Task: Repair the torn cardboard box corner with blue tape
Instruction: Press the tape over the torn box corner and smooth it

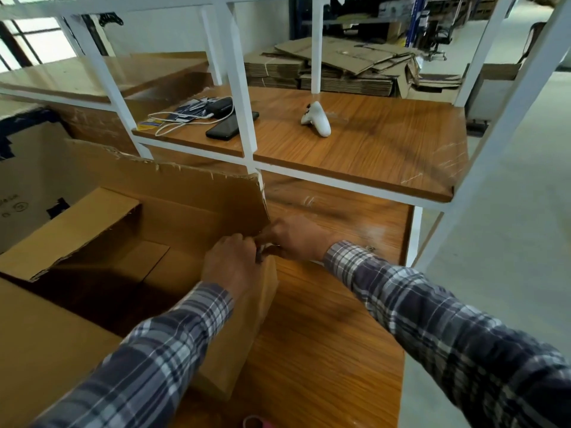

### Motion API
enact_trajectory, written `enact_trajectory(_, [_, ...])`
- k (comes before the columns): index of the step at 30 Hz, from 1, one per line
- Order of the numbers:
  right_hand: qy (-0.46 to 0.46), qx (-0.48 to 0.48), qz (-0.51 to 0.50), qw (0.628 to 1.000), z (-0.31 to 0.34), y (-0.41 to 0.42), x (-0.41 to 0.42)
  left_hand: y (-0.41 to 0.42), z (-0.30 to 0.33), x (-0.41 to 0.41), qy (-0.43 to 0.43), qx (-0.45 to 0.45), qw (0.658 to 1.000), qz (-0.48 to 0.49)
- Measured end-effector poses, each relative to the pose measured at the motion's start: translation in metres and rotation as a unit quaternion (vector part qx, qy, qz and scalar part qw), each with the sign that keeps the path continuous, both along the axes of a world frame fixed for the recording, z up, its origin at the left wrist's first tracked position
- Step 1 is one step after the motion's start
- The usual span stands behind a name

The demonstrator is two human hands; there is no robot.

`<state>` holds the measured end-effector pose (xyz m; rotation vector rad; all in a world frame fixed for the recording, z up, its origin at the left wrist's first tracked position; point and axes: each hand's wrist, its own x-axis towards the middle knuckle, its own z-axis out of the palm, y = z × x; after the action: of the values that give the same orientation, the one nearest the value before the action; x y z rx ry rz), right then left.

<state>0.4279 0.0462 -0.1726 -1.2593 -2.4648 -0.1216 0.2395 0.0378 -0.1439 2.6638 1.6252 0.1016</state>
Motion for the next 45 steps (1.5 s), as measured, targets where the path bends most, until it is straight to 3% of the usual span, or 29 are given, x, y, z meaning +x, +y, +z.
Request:
enact_trajectory(6, [0.014, 0.035, 0.039, 0.999, -0.001, -0.002, 0.003, -0.002, -0.007, 0.009, 0.005, 0.011, 1.000, -0.016])
enact_trajectory(21, [-0.037, 0.009, 0.034, 0.999, 0.012, 0.008, 0.011, -0.016, -0.006, 0.000, 0.050, -0.002, 0.998, -0.046])
enact_trajectory(32, [-0.005, 0.019, 0.027, 0.999, 0.004, 0.006, 0.003, -0.005, -0.019, 0.011, -0.070, 0.026, 0.997, 0.008])
enact_trajectory(38, [-0.055, -0.014, 0.035, 0.998, 0.023, 0.009, 0.005, -0.010, -0.011, 0.007, -0.020, 0.018, 1.000, 0.000])
enact_trajectory(45, [-0.059, 0.024, -0.003, 0.998, 0.015, 0.011, 0.006, -0.018, -0.010, -0.002, 0.026, 0.016, 0.999, -0.018])
